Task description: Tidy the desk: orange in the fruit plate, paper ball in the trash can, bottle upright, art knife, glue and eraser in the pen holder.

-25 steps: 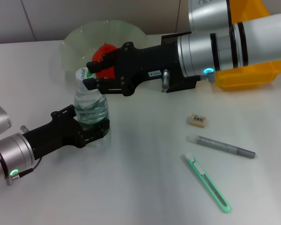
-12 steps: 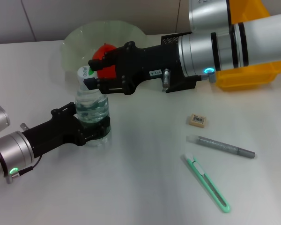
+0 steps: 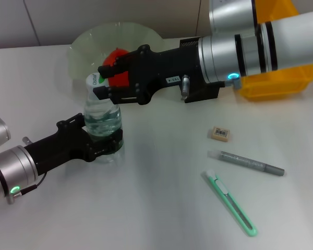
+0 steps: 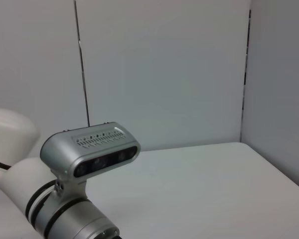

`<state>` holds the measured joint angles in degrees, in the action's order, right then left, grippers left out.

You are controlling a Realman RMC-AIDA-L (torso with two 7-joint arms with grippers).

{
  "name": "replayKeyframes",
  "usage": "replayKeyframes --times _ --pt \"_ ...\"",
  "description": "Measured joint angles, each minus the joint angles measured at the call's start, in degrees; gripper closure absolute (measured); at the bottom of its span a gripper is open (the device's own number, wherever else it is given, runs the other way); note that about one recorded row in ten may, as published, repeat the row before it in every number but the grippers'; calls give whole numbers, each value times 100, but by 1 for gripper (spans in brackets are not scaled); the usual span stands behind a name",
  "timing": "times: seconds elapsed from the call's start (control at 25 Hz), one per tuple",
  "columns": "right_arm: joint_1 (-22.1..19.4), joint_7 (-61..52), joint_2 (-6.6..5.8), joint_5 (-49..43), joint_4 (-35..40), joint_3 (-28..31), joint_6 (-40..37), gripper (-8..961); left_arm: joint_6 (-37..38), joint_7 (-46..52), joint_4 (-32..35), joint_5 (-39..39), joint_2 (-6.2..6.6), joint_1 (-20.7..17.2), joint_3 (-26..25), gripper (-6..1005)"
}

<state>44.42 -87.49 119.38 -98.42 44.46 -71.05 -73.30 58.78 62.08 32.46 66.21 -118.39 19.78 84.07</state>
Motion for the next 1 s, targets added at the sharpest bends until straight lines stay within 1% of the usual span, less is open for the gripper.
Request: replayKeyframes --times 0.52,1.0 --pt "-49 -165 -12 -60 208 -58 28 456 10 -23 -7 4 1 -10 4 221" --pt "-12 -147 -12 -129 -5 -59 173 456 6 -19 4 16 -8 -5 7 221"
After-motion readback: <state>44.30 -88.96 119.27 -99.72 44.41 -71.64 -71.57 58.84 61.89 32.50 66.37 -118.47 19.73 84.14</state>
